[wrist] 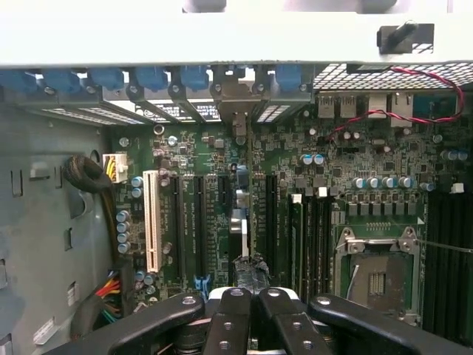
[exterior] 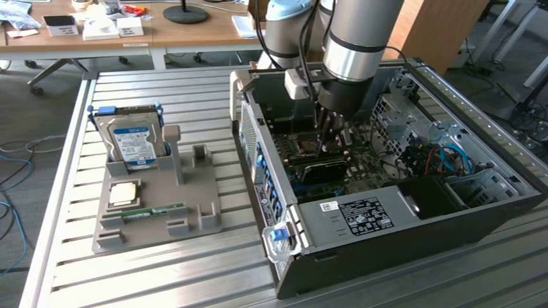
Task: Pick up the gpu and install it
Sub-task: 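Press down on the gpu until it lock into place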
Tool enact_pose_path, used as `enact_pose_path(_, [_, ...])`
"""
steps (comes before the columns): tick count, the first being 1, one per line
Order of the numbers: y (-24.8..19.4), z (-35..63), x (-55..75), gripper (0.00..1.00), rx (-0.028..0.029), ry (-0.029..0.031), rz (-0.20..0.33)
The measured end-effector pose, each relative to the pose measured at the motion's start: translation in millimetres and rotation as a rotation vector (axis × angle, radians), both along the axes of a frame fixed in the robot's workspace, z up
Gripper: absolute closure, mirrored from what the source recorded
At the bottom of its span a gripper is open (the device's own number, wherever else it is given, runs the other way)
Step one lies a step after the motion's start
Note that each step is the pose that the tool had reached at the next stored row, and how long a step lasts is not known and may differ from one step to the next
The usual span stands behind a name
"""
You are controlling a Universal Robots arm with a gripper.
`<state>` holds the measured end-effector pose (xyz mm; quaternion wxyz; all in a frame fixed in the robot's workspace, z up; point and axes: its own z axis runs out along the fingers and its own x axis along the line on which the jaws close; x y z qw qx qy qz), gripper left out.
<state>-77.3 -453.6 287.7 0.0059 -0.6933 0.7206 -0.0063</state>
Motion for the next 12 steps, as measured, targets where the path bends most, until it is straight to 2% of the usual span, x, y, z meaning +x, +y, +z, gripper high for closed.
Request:
enact_pose_path(4, [0.0, -1.0, 0.9, 0.89, -0.0002, 0.0041, 0.0])
enact_pose_path(7, [0.1, -1.6, 1.8, 0.89, -0.0002, 0.0101, 0.0])
enact_pose_path(10, [0.1, -2.3, 3.8, 0.89, -0.0001, 0.0186, -0.001])
enact_pose_path(12, [0.0, -2.6, 4.1, 0.89, -0.0004, 0.0203, -0.001])
